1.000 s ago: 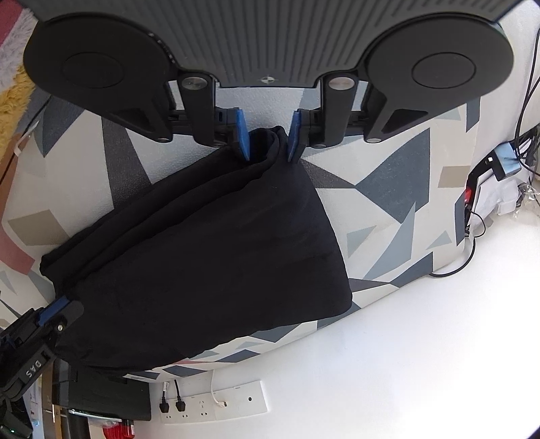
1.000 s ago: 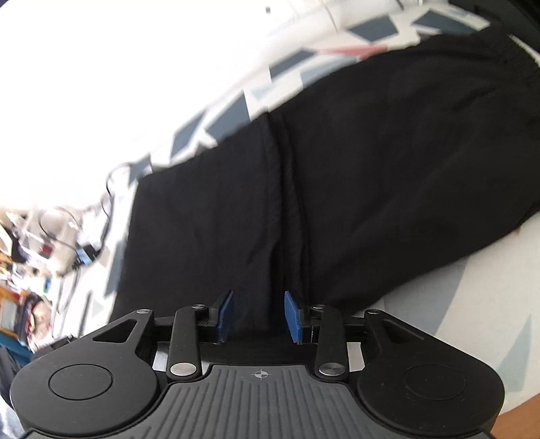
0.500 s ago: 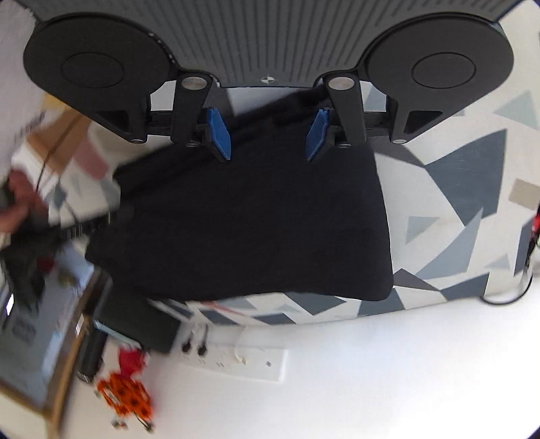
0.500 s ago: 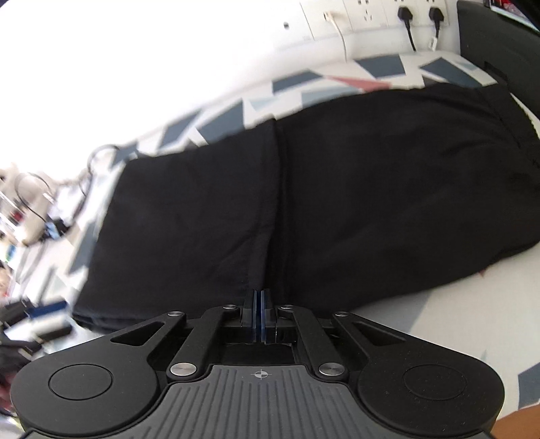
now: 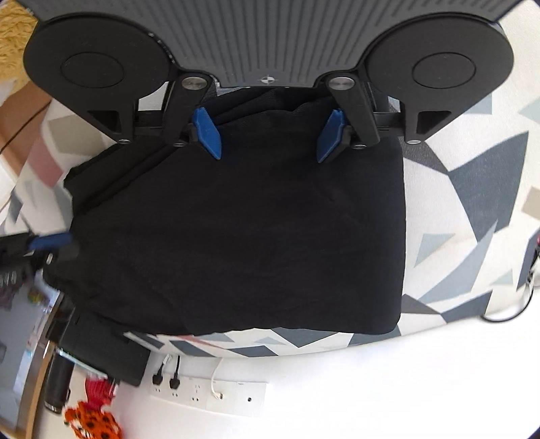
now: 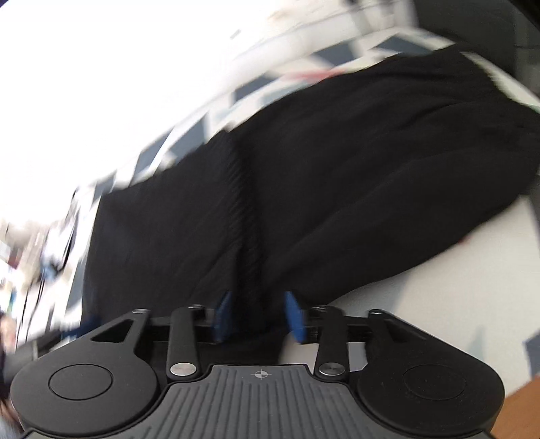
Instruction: Fold clothes
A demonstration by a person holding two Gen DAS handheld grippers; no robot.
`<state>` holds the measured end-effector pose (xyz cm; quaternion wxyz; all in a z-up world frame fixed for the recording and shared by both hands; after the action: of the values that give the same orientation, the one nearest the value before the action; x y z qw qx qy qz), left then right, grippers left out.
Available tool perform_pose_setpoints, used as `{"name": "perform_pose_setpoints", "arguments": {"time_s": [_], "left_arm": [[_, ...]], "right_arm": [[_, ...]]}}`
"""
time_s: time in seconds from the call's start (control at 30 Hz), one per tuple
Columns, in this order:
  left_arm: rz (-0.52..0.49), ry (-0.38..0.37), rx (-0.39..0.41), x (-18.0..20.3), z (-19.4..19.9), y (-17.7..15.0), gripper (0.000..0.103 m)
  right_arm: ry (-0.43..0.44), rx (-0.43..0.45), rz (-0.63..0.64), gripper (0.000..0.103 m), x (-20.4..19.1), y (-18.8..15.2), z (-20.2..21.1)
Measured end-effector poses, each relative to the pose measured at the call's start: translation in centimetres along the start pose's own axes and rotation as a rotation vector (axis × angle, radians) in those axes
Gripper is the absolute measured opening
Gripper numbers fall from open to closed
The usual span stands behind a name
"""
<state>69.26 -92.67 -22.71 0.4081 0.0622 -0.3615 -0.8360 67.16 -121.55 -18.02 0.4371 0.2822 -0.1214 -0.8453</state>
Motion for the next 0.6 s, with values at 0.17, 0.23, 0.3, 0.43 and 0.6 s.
{"name": "perform_pose_setpoints", "arguments": {"time_s": [0.17,0.23,0.3,0.43,0.6], "left_arm": [[0.039,0.039,0.008,0.3,-0.2,0.0,0.071],[0.04,0.058,0.007,0.5,-0.2,0.0,0.072],[0.04,0.074,0.007,0.6,-0.4,0.1,0.073],[0.05,0.113,-0.003,0.9,-0.9,0.5,0.076],[0.1,0.177,-0.021,1.2,-1.8,1.1,0.08]], "right_arm": [[-0.101,0.056,-0.237,0.039,7.0,1.9,0.6],[-0.143,0.09,-0.31,0.043,9.6,2.3,0.9],[-0.178,0.136,-0.366,0.047,12.3,3.1,1.4],[-0.234,0.198,-0.445,0.048,17.1,5.0,1.6],[-0.229,0.201,-0.455,0.013,20.5,7.5,0.0]]}}
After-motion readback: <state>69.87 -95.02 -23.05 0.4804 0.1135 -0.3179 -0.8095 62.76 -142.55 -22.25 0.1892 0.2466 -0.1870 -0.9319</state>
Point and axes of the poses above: each gripper's, at about its wrist camera, not at the fingertips, and z roughly against the way its jaws point, x to its right, y to its top, the point moved 10 cm from there along -z, roughly the way its jaws point, and after that the axes turned 9 degrees about -y, right-handed, at the moved point
